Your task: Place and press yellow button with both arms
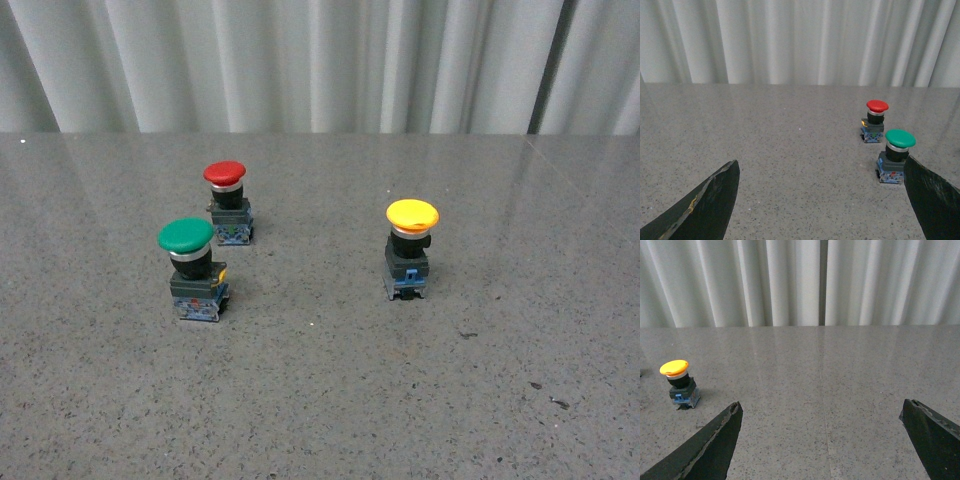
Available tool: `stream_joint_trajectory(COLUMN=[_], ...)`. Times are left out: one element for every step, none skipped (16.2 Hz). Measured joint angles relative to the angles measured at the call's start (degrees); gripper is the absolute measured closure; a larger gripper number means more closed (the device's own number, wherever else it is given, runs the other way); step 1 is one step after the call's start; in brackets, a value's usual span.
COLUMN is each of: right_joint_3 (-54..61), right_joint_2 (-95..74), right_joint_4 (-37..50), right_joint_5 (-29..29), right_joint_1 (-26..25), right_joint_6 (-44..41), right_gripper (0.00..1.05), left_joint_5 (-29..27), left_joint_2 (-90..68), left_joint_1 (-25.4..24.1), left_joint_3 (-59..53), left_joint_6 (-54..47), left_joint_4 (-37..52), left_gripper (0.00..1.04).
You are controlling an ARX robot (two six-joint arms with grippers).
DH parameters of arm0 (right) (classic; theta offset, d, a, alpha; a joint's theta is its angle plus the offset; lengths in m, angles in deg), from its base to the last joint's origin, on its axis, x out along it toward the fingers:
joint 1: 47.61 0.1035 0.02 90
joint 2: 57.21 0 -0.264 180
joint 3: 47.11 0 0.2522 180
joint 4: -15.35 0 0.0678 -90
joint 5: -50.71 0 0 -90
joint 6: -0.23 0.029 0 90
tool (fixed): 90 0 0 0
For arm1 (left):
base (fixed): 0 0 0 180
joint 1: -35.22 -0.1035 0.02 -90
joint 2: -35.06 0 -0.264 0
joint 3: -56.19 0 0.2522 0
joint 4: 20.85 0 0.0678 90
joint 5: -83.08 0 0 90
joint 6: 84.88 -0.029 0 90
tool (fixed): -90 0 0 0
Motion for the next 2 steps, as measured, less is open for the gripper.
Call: stream_joint_trajectory(right_joint_3=[0.0, 0.0], right_joint_2=[0.0, 0.0], right_joint_4=[0.0, 0.0], right_joint_5=[0.0, 0.0], right_joint_1=[0.0, 0.0], right_joint_6=[0.0, 0.0], right_gripper=[0.06, 0.06], left_joint_5=[0.0, 0.0], left_joint_2=[0.0, 0.0], left_joint_1=[0.0, 0.0], left_joint_3=[0.0, 0.0], left_joint_6=[0.0, 0.0], left_joint_4=[0.0, 0.0], left_gripper=[0.07, 0.07])
